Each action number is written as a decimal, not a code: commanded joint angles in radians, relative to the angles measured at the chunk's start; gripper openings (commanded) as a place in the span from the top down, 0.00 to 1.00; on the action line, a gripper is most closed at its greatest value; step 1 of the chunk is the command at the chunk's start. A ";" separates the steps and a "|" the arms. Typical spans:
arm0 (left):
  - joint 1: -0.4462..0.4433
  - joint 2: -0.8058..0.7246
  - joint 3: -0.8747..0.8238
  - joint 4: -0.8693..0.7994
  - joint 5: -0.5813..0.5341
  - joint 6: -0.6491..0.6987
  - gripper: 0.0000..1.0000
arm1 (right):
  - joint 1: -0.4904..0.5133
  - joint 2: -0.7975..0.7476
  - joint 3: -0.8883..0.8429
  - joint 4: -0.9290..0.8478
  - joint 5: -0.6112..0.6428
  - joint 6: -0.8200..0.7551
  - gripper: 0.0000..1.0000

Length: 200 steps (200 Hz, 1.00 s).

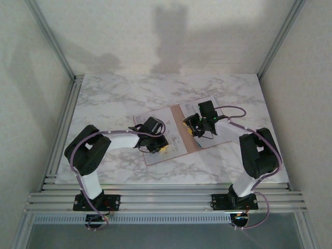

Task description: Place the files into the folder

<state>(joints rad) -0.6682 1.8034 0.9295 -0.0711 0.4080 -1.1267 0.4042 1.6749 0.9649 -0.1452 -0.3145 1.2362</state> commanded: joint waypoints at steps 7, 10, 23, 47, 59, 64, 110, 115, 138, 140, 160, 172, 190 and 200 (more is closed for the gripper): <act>-0.016 0.041 -0.015 -0.084 -0.006 -0.010 0.83 | -0.011 0.030 0.049 0.016 0.001 0.005 0.58; -0.016 0.042 -0.015 -0.084 -0.005 -0.010 0.83 | -0.011 0.032 0.049 0.016 0.001 0.005 0.58; -0.017 0.042 -0.012 -0.085 -0.006 -0.008 0.83 | -0.016 0.035 0.052 0.011 0.004 0.003 0.61; -0.017 0.044 -0.011 -0.087 -0.006 -0.007 0.83 | -0.023 0.036 0.043 0.008 0.006 0.002 0.66; -0.017 0.043 -0.009 -0.089 -0.006 -0.006 0.83 | -0.024 0.034 0.039 0.008 0.005 0.003 0.69; -0.017 0.043 -0.009 -0.090 -0.006 -0.005 0.83 | -0.024 0.033 0.037 0.008 0.003 0.003 0.70; -0.016 0.044 -0.009 -0.096 -0.007 -0.004 0.83 | -0.025 0.026 0.019 0.016 -0.001 0.013 0.75; -0.016 0.044 -0.008 -0.096 -0.007 -0.004 0.83 | -0.025 0.026 0.018 0.016 -0.001 0.013 0.76; -0.016 0.043 -0.008 -0.097 -0.009 -0.004 0.83 | -0.026 0.031 0.012 0.016 0.001 0.015 0.79; -0.016 0.043 -0.009 -0.097 -0.008 -0.004 0.83 | -0.026 0.031 0.011 0.018 0.000 0.015 0.79; -0.016 0.041 -0.009 -0.096 -0.010 -0.005 0.84 | -0.025 0.034 0.011 0.020 0.000 0.016 0.81; -0.016 0.040 -0.011 -0.098 -0.011 -0.006 0.83 | -0.025 0.037 0.011 0.020 -0.001 0.016 0.82; -0.016 0.039 -0.012 -0.097 -0.012 -0.007 0.83 | -0.025 0.037 0.009 0.021 0.000 0.016 0.83; -0.016 0.039 -0.014 -0.096 -0.011 -0.007 0.84 | -0.026 0.038 0.008 0.020 0.001 0.016 0.84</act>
<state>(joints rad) -0.6682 1.8034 0.9295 -0.0715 0.4076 -1.1267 0.3840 1.6993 0.9901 -0.1371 -0.3145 1.2465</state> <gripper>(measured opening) 0.166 0.166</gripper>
